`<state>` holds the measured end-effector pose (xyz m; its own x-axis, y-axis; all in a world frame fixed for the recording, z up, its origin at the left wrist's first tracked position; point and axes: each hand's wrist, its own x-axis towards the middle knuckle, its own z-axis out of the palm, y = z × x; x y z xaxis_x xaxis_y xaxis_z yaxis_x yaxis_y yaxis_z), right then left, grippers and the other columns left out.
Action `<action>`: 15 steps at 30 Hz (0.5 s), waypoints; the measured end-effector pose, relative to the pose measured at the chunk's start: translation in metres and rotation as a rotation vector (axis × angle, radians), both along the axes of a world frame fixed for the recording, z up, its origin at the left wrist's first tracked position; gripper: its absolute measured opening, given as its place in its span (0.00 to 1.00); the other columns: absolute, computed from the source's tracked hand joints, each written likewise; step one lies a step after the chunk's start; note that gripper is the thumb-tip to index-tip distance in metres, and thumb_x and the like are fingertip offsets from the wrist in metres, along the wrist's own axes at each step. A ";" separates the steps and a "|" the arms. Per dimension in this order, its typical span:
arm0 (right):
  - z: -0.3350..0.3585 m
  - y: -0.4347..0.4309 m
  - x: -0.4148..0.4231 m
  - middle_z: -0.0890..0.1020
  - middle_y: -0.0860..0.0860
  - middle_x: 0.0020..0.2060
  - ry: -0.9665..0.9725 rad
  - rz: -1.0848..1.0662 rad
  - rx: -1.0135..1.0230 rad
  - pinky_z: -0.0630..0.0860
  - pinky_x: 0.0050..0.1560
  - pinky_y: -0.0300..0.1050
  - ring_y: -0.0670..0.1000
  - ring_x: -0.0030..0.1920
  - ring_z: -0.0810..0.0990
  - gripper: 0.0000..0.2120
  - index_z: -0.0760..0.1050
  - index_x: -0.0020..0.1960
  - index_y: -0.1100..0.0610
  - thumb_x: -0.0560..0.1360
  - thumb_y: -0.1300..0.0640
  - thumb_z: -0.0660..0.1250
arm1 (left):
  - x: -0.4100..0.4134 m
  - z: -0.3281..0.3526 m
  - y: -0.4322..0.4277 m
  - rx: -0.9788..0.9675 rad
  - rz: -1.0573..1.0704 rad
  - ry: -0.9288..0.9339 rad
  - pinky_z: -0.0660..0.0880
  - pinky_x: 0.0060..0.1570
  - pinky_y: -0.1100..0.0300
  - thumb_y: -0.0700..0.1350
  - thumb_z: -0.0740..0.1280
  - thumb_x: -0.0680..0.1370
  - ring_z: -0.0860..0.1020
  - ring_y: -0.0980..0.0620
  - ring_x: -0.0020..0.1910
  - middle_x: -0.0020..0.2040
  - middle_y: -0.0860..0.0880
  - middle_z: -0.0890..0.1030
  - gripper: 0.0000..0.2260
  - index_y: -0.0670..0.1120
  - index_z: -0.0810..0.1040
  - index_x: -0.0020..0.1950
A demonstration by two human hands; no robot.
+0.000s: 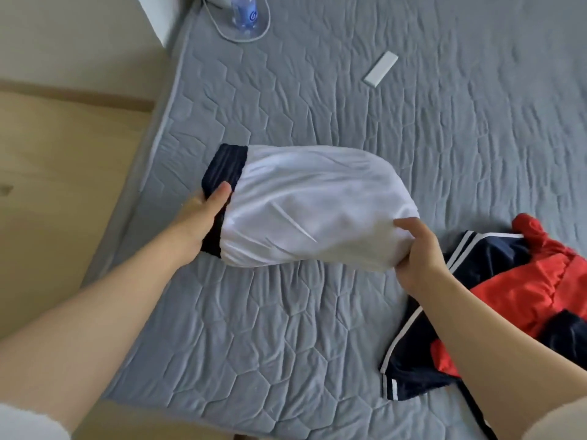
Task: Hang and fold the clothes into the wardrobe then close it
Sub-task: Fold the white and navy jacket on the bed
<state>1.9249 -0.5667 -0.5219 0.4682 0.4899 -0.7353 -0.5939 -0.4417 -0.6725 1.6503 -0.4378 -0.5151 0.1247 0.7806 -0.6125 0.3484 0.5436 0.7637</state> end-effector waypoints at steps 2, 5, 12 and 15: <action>-0.009 -0.009 -0.007 0.81 0.53 0.43 -0.040 0.043 -0.029 0.72 0.48 0.46 0.53 0.42 0.78 0.02 0.78 0.43 0.55 0.71 0.58 0.66 | -0.017 -0.004 -0.014 -0.162 -0.084 0.042 0.59 0.71 0.53 0.73 0.58 0.60 0.66 0.49 0.69 0.70 0.50 0.68 0.47 0.47 0.64 0.73; -0.039 -0.037 -0.022 0.81 0.51 0.41 -0.103 0.198 -0.191 0.72 0.43 0.42 0.51 0.42 0.78 0.01 0.78 0.42 0.52 0.72 0.55 0.68 | -0.039 -0.036 -0.050 -0.355 -0.071 0.021 0.58 0.71 0.53 0.66 0.64 0.67 0.65 0.48 0.70 0.73 0.49 0.66 0.40 0.48 0.61 0.74; -0.114 -0.116 -0.067 0.74 0.50 0.35 -0.069 0.551 -0.600 0.65 0.32 0.41 0.48 0.35 0.72 0.07 0.72 0.49 0.58 0.75 0.56 0.68 | -0.077 -0.121 -0.155 -0.664 -0.052 0.250 0.66 0.59 0.57 0.49 0.67 0.76 0.68 0.46 0.67 0.70 0.45 0.69 0.26 0.43 0.65 0.71; -0.126 -0.121 -0.067 0.75 0.50 0.40 -0.104 0.560 -0.600 0.70 0.42 0.44 0.52 0.42 0.74 0.14 0.70 0.54 0.57 0.73 0.53 0.69 | -0.076 -0.137 -0.164 -0.512 -0.023 0.292 0.69 0.57 0.58 0.48 0.69 0.75 0.72 0.46 0.62 0.67 0.46 0.72 0.28 0.44 0.64 0.72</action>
